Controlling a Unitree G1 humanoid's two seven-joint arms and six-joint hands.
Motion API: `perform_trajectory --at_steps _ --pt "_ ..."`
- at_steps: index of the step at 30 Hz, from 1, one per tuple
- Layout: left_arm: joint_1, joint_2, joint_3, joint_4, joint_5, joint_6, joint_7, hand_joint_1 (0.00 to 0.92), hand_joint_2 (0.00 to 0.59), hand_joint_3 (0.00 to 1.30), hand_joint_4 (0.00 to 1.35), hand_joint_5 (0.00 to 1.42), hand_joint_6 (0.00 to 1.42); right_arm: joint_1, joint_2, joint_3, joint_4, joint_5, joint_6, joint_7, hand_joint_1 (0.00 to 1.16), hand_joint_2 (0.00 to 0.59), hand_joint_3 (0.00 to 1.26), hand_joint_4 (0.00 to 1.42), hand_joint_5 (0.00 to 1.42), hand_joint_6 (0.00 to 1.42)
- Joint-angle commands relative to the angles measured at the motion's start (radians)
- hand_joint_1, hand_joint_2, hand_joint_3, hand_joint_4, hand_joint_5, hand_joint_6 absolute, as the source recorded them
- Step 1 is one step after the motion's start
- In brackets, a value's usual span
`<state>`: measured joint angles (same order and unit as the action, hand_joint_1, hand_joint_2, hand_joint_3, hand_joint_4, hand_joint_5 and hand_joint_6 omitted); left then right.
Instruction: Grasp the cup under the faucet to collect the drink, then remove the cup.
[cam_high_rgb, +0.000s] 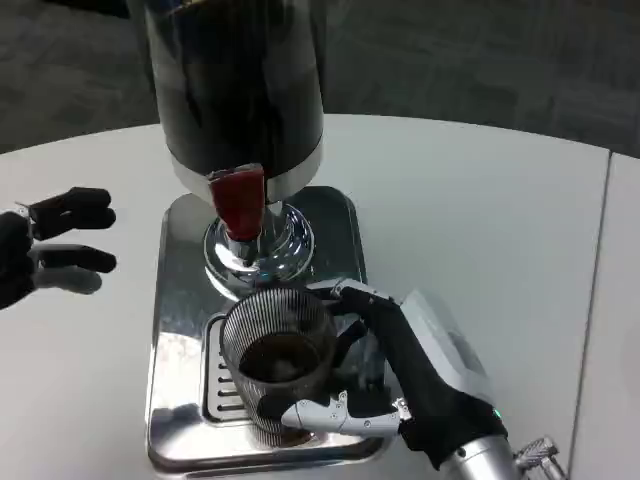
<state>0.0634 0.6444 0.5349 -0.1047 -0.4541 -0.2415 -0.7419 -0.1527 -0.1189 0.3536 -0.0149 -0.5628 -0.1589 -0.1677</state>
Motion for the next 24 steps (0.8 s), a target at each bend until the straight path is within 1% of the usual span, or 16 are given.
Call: perform_trajectory --at_steps 1,13,19,24 --pt "0.038 -0.018 0.004 -0.006 0.036 -0.049 0.012 0.0 0.126 0.24 0.17 0.31 0.35 0.031 0.0 -0.003 -0.034 -0.008 -0.021 -0.014 1.07 0.2 0.83 0.88 1.04 1.19" --pt "0.138 -0.055 -0.022 -0.009 0.145 -0.163 0.036 0.0 0.129 0.22 0.13 0.25 0.28 0.079 -0.003 -0.011 -0.091 -0.025 -0.03 -0.025 1.08 0.207 0.84 0.89 1.05 1.21" --pt "0.174 -0.065 -0.042 -0.003 0.201 -0.222 0.055 0.0 0.131 0.21 0.11 0.23 0.26 0.113 -0.004 -0.019 -0.129 -0.036 -0.036 -0.032 1.08 0.211 0.84 0.89 1.06 1.22" --pt "0.195 -0.071 -0.059 0.002 0.235 -0.255 0.069 0.0 0.131 0.2 0.09 0.22 0.23 0.139 -0.006 -0.026 -0.152 -0.041 -0.041 -0.034 1.08 0.215 0.84 0.88 1.06 1.23"
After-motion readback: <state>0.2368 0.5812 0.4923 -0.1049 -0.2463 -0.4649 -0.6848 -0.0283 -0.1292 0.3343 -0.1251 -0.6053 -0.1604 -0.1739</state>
